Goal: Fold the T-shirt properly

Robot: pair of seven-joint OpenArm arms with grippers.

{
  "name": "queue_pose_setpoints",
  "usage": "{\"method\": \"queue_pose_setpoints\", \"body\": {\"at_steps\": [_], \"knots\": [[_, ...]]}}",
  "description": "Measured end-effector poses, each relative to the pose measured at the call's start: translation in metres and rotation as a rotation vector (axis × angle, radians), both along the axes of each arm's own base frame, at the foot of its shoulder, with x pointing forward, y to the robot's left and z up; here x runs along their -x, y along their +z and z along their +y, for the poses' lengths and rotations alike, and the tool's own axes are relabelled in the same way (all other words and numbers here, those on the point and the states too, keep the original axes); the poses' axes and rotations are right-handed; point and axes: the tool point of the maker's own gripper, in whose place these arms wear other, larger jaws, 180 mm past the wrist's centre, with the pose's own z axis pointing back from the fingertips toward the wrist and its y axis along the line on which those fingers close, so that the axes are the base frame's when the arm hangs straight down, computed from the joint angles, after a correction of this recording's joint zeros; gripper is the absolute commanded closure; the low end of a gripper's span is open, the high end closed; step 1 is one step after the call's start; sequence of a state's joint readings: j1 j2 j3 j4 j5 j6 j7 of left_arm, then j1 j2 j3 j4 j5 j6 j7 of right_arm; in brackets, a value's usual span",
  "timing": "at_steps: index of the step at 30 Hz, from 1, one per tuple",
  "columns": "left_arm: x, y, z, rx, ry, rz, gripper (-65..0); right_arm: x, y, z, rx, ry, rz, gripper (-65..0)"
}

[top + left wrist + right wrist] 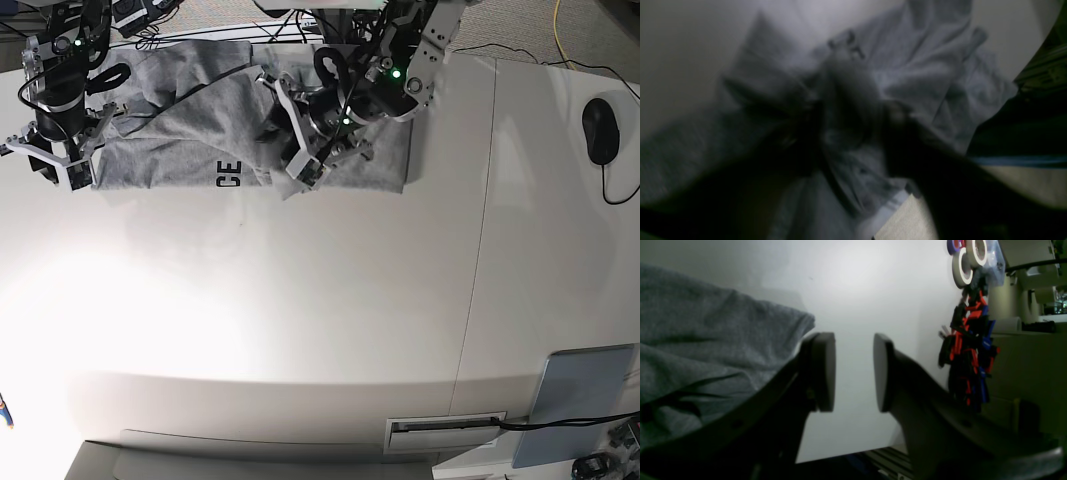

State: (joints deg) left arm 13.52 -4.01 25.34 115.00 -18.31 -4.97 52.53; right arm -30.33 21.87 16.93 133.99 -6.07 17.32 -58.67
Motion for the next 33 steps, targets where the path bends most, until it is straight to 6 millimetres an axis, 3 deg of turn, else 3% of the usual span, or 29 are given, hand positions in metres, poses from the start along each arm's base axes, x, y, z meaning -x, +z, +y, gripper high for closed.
{"method": "queue_pose_setpoints", "body": {"at_steps": [8, 11, 13, 18, 22, 26, 33], "knots": [[0.003, 0.014, -0.004, -0.017, -0.111, -0.084, -38.2, 0.000, -0.016, 0.016, -0.142, 0.025, 0.023, -19.6], [-0.002, 0.017, 0.003, -0.070, -0.107, -0.130, -38.2, 0.010, -0.041, -0.008, -0.174, -0.058, 0.089, -19.6], [-0.005, 0.012, 0.011, -0.128, -0.095, -0.147, -38.2, 0.016, -0.040, -0.034, -0.178, -0.136, 0.077, -19.6], [-0.002, -0.007, 0.037, -0.209, -0.065, -0.114, -38.2, 0.029, -0.037, -0.070, -0.319, -0.202, 0.045, -19.6], [0.021, -0.011, 0.026, -0.124, -0.083, -0.023, -38.2, 0.050, -0.054, -0.094, -0.395, -0.266, 0.082, -19.6], [0.041, -0.013, 0.017, -0.074, -0.127, 0.023, -38.2, 0.063, -0.071, -0.105, -0.424, -0.315, 0.124, -19.6], [0.046, -0.026, 0.017, -0.069, -0.104, 0.064, -37.9, 0.064, -0.073, -0.105, -0.430, -0.319, 0.127, -19.6]]}}
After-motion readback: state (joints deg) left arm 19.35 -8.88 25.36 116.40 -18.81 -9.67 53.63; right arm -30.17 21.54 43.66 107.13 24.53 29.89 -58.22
